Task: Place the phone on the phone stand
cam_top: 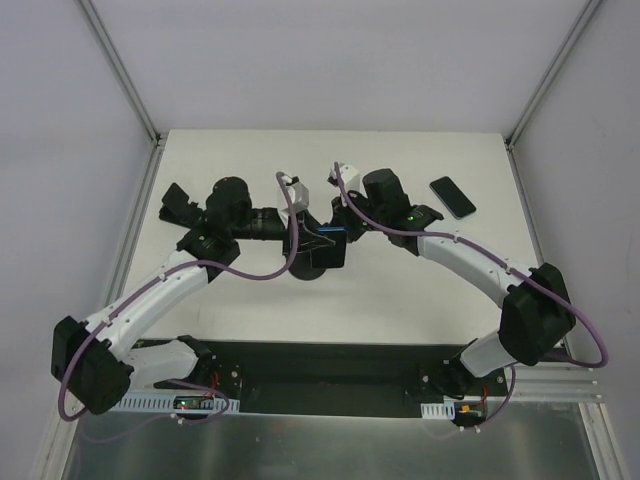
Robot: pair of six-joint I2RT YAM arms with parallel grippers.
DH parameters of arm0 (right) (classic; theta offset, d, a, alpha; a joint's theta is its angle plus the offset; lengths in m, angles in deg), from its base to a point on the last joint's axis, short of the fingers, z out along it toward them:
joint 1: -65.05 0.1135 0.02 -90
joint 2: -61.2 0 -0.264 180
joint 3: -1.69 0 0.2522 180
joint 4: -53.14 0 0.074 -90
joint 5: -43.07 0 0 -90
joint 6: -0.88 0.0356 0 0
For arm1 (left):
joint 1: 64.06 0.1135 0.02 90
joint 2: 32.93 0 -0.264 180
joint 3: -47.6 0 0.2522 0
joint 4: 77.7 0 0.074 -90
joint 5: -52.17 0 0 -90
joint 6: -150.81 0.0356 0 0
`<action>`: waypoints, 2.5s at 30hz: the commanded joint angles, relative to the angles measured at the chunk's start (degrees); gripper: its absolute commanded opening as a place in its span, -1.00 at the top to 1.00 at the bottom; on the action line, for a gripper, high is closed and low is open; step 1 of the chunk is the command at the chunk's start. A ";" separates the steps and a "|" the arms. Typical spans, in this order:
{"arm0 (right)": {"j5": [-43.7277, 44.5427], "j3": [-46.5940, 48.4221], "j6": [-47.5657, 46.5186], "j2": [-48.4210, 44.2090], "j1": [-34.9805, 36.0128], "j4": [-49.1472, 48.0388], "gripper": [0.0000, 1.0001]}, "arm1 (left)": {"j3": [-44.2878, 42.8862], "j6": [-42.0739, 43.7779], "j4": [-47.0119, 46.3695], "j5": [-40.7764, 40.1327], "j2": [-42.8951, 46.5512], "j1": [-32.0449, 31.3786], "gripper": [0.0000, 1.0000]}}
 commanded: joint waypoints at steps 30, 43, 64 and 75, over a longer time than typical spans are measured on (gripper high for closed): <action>-13.88 -2.12 -2.10 -1.97 -3.45 -5.48 0.98 | -14.75 17.48 8.86 24.08 -22.36 6.77 1.00; 35.31 -13.17 27.21 -10.22 4.60 -18.76 0.99 | -0.08 3.02 3.95 -59.59 -6.10 -3.77 1.00; 69.36 -21.34 16.63 -16.90 32.25 -42.74 -0.24 | 17.07 3.59 -25.95 -68.66 -5.93 -9.57 1.00; 41.07 -29.10 17.85 -23.86 6.33 -40.73 -0.24 | 17.95 0.25 -5.41 -70.84 11.12 -7.21 1.00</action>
